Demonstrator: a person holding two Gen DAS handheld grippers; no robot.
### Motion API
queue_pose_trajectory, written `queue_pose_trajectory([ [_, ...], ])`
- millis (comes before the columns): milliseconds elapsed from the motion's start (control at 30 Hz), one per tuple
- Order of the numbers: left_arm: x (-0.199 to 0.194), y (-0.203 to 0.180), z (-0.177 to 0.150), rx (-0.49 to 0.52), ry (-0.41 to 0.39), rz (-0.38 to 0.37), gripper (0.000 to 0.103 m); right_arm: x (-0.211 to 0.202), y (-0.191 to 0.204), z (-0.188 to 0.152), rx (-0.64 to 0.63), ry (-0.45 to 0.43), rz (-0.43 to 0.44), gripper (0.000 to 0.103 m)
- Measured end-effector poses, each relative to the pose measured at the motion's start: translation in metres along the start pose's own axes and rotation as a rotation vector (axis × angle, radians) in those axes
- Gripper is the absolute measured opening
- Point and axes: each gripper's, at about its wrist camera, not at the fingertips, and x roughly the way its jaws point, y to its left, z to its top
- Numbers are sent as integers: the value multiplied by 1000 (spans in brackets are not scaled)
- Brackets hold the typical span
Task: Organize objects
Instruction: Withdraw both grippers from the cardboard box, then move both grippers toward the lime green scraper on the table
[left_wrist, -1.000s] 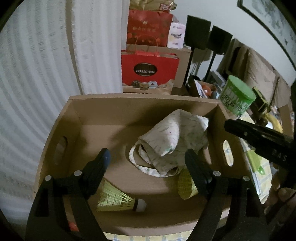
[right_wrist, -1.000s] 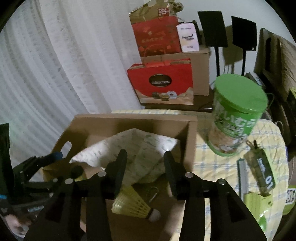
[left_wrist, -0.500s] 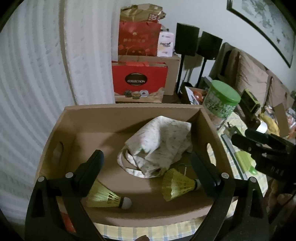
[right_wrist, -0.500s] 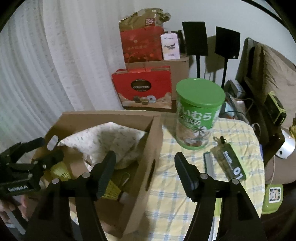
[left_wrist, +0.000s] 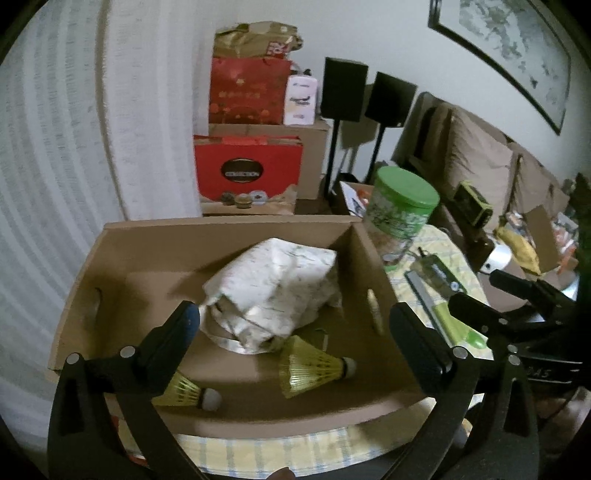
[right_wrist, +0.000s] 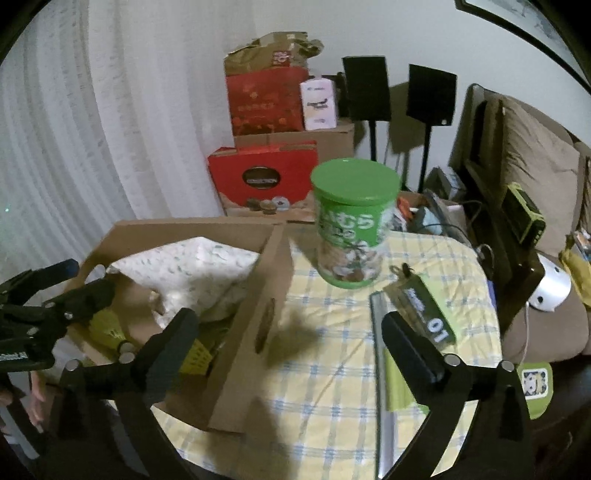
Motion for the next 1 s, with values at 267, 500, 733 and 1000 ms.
queue_pose_trajectory([
  [267,5,-24,-4,38,12,-20,103,-14,-28,-10,21,8,-42,101],
  [500,10,-45,-5,31,46,-77,103,-29,-66,-18,60,8,-101,101],
  [733,11,-77,-9,74,37,-114,102,-43,-104,-31,118,12,-148,101],
  [1000,29,-122,-22,146,83,-157,102,-49,-141,-51,198,30,-168,101],
])
